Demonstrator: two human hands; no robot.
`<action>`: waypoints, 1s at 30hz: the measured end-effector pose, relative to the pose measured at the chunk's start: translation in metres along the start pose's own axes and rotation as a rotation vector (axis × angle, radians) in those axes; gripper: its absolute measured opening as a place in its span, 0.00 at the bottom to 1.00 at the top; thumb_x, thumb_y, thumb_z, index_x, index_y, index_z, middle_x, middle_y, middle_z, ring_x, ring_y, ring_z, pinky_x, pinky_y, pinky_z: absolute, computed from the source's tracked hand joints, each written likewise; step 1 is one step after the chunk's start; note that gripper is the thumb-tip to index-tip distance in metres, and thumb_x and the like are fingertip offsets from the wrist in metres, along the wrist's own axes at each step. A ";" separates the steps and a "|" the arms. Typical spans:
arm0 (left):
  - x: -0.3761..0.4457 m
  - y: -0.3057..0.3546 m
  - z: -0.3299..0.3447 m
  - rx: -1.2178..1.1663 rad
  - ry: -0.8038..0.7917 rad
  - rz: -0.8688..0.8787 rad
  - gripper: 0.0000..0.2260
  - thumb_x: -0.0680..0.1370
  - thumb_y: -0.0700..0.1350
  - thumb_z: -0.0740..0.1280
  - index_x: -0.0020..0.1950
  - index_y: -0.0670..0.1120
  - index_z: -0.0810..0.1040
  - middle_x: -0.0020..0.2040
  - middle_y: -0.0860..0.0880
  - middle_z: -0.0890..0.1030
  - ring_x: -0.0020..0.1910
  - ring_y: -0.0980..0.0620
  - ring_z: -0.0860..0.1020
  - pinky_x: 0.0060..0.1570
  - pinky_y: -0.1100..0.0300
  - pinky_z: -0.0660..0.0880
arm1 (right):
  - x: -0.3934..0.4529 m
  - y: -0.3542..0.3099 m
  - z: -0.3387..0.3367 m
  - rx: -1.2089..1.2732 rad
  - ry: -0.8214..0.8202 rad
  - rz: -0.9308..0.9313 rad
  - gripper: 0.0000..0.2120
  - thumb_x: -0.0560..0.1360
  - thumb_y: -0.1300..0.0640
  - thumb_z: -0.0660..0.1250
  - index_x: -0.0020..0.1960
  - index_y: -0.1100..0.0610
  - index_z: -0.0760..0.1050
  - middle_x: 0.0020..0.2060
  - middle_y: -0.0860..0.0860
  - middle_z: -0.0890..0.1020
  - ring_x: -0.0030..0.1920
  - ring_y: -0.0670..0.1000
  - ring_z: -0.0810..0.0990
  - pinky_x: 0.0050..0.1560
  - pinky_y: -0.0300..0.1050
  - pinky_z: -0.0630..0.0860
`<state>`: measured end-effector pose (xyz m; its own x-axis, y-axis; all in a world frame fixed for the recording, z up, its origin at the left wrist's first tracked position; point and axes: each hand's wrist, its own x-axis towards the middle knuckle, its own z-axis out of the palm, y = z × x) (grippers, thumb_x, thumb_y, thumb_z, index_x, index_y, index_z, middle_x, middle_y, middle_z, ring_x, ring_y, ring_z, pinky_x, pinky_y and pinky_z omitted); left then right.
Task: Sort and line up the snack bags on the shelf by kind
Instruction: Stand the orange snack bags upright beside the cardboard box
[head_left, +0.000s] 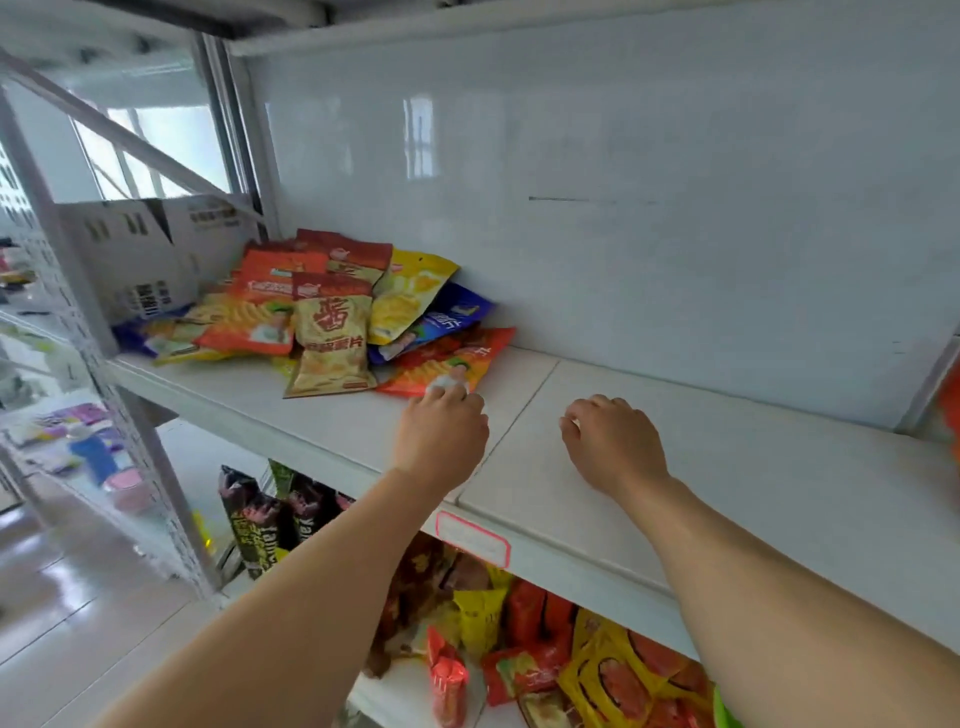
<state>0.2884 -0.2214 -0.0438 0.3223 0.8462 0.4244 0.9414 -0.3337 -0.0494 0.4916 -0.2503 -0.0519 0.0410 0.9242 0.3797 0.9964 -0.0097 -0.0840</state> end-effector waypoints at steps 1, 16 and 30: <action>0.001 -0.017 0.002 -0.017 0.005 -0.021 0.16 0.84 0.51 0.55 0.67 0.48 0.75 0.66 0.48 0.77 0.65 0.46 0.73 0.58 0.53 0.71 | 0.007 -0.016 0.003 0.014 0.000 0.001 0.16 0.83 0.50 0.54 0.59 0.52 0.78 0.56 0.50 0.80 0.55 0.55 0.76 0.53 0.48 0.70; 0.093 -0.217 0.045 -0.318 0.107 -0.430 0.14 0.83 0.51 0.59 0.61 0.48 0.79 0.64 0.46 0.78 0.59 0.44 0.77 0.48 0.52 0.76 | 0.184 -0.204 0.047 0.440 0.054 -0.091 0.12 0.81 0.57 0.59 0.58 0.61 0.78 0.53 0.57 0.82 0.53 0.60 0.80 0.53 0.53 0.78; 0.180 -0.380 0.089 -0.488 0.223 -0.498 0.16 0.80 0.50 0.60 0.64 0.46 0.78 0.63 0.45 0.78 0.64 0.43 0.70 0.66 0.47 0.67 | 0.284 -0.324 0.100 0.471 0.192 0.219 0.27 0.80 0.40 0.59 0.72 0.55 0.68 0.68 0.54 0.72 0.67 0.56 0.72 0.64 0.54 0.73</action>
<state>-0.0021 0.0944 -0.0287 -0.2094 0.8586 0.4680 0.8025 -0.1225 0.5839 0.1729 0.0539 -0.0091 0.3008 0.8328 0.4647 0.8238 0.0185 -0.5665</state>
